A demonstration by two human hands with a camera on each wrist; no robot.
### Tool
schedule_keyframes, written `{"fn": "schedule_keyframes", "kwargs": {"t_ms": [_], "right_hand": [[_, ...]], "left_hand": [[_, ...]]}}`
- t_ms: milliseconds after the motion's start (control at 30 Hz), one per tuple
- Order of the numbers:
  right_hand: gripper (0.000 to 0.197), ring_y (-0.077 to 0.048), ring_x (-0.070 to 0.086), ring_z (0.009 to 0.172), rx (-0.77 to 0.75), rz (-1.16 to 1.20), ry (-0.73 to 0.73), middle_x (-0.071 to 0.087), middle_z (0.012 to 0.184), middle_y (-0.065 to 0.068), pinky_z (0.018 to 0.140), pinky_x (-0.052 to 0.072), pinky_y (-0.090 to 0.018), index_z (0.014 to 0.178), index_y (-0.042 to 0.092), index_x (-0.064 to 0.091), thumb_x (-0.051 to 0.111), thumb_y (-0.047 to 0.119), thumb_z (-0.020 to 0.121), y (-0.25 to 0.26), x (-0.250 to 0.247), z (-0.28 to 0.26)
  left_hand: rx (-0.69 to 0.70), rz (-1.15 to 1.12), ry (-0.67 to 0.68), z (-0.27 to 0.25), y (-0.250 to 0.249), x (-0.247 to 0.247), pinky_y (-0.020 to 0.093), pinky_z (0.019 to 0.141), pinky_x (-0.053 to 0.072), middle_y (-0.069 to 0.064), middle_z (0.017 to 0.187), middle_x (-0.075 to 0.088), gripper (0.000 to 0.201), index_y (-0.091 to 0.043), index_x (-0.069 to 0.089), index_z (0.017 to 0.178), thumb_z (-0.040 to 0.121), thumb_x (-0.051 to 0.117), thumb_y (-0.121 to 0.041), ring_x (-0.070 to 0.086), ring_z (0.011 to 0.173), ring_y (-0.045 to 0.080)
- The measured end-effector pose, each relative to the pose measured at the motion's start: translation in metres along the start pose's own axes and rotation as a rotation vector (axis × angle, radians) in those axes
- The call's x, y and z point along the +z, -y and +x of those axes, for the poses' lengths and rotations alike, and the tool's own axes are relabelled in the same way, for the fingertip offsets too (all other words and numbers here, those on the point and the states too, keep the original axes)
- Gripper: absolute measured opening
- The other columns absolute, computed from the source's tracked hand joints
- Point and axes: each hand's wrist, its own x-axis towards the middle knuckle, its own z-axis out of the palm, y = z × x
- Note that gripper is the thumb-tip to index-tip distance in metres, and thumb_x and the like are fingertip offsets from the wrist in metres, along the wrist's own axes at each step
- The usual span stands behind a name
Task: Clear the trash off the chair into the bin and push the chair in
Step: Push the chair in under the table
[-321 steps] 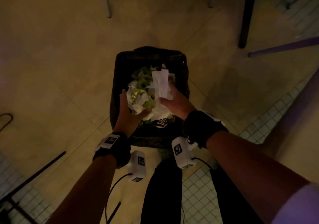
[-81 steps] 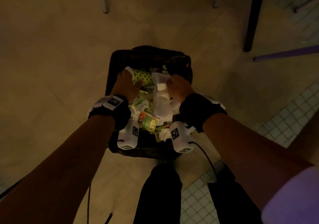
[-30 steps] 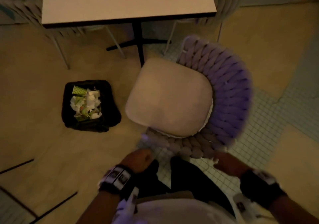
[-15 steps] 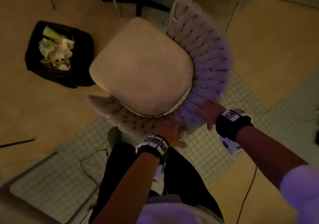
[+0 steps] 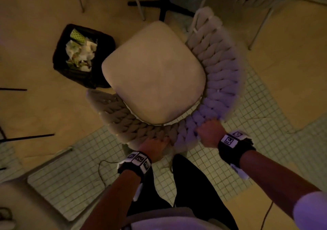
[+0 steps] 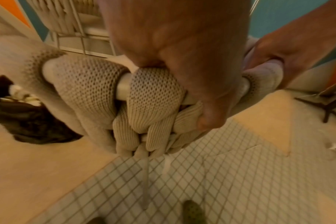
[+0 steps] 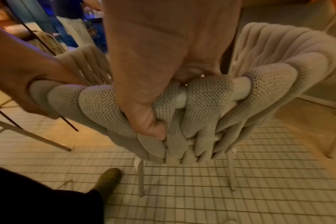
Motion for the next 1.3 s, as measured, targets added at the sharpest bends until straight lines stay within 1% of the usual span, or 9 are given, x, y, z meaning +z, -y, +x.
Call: {"fn": "schedule_keyframes", "kwargs": {"t_ms": [167,333,400,500,600,767,1000,1133,1300], "right_hand": [[0.037,-0.016,0.053,0.034,0.019,0.320,-0.031,0.051,0.035,0.002,0.045,0.029,-0.017,0.037,0.016,0.058,0.080,0.037,0.016,0.087,-0.029,0.038],[0.027,-0.027,0.064,0.077,0.020,0.339,0.027,0.069,0.081,-0.007,0.061,0.040,-0.030,0.082,0.017,0.071,0.054,0.034,0.071,0.172,-0.070,0.074],[0.030,-0.029,0.065,0.080,0.122,0.427,0.012,0.070,0.087,-0.005,0.067,0.047,-0.033,0.091,0.021,0.069,0.058,0.038,0.069,0.183,-0.085,0.086],[0.029,-0.027,0.063,0.084,0.298,0.408,0.014,0.070,0.083,0.004,0.078,0.043,-0.039,0.073,0.029,0.070,0.070,0.042,0.048,0.181,-0.088,0.100],[0.030,-0.031,0.064,0.085,0.323,0.429,0.076,0.071,0.087,0.002,0.081,0.040,-0.042,0.076,0.025,0.069,0.055,0.044,0.058,0.179,-0.082,0.111],[0.026,-0.028,0.066,0.058,0.386,0.523,0.032,0.067,0.055,-0.004,0.064,0.050,-0.038,0.060,0.022,0.066,0.056,0.044,0.052,0.185,-0.136,0.142],[0.052,-0.026,0.059,0.107,0.296,0.531,-0.040,0.068,0.108,-0.001,0.096,0.034,-0.043,0.104,0.029,0.062,0.059,0.054,0.059,0.152,-0.177,0.187],[0.051,-0.025,0.063,0.084,0.311,0.433,0.040,0.070,0.081,-0.002,0.081,0.029,-0.036,0.087,0.031,0.070,0.063,0.050,0.040,0.129,-0.171,0.191],[0.034,-0.017,0.068,0.070,0.260,0.404,-0.013,0.070,0.065,0.003,0.081,0.034,-0.037,0.076,0.030,0.068,0.056,0.048,0.051,0.118,-0.172,0.208]], "left_hand": [[-0.051,0.079,0.075,-0.052,0.099,-0.011,0.041,0.095,0.044,0.007,0.142,0.048,0.068,-0.026,0.021,0.146,0.087,0.051,-0.036,0.053,0.122,0.031],[0.017,0.293,0.075,-0.083,0.201,-0.041,0.043,0.096,0.040,0.004,0.132,0.058,0.061,-0.029,0.031,0.140,0.084,0.053,-0.026,0.057,0.116,0.026],[0.020,0.383,0.061,-0.089,0.235,-0.058,0.045,0.092,0.042,-0.001,0.112,0.069,0.059,-0.032,0.043,0.131,0.075,0.059,-0.024,0.064,0.103,0.023],[0.052,0.423,0.052,-0.089,0.276,-0.074,0.042,0.083,0.046,-0.008,0.090,0.072,0.058,-0.034,0.055,0.119,0.063,0.068,-0.027,0.067,0.087,0.018],[0.123,0.486,0.051,-0.085,0.299,-0.089,0.038,0.072,0.052,-0.015,0.078,0.072,0.060,-0.037,0.065,0.103,0.044,0.076,-0.034,0.068,0.073,0.010],[0.142,0.545,0.068,-0.066,0.345,-0.130,0.048,0.096,0.040,-0.017,0.106,0.071,0.062,-0.040,0.058,0.118,0.057,0.073,-0.035,0.067,0.098,0.013],[-0.135,0.615,-0.179,-0.048,0.404,-0.198,0.056,0.103,0.022,0.002,0.093,0.068,0.057,-0.028,0.070,0.101,0.046,0.076,-0.012,0.061,0.096,0.031],[-0.062,0.631,-0.141,-0.037,0.406,-0.190,0.070,0.105,0.014,0.004,0.095,0.070,0.058,-0.023,0.072,0.098,0.041,0.082,-0.022,0.064,0.097,0.034],[0.073,0.655,-0.121,-0.019,0.426,-0.211,0.061,0.105,0.032,-0.016,0.094,0.071,0.052,-0.037,0.072,0.097,0.048,0.084,-0.029,0.070,0.086,0.019]]}}
